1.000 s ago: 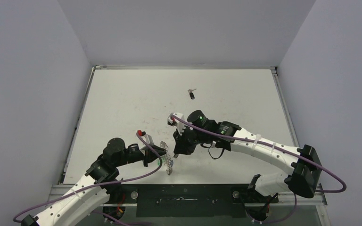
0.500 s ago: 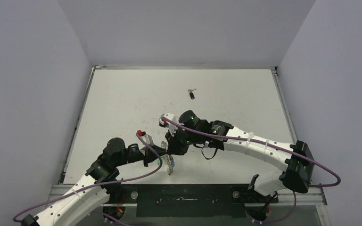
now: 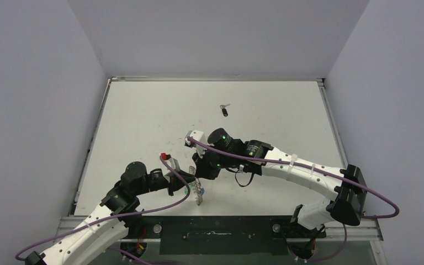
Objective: Put the keys on the keyring
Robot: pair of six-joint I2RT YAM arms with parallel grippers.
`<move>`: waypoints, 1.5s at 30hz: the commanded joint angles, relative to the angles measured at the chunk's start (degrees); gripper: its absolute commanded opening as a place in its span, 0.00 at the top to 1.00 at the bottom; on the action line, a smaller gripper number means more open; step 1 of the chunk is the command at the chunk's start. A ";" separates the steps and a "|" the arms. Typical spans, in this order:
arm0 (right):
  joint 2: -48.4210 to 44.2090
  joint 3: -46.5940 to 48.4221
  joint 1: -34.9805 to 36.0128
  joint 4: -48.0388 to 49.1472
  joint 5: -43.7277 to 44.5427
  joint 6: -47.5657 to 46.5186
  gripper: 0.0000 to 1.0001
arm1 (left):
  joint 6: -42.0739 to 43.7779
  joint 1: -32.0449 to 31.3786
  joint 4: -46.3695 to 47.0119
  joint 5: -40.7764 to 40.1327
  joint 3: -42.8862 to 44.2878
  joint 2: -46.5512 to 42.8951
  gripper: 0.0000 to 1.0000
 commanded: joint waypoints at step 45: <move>1.32 -0.81 3.96 -1.24 16.82 -3.35 1.00 | -1.27 -0.23 4.68 0.44 -0.07 -1.93 1.00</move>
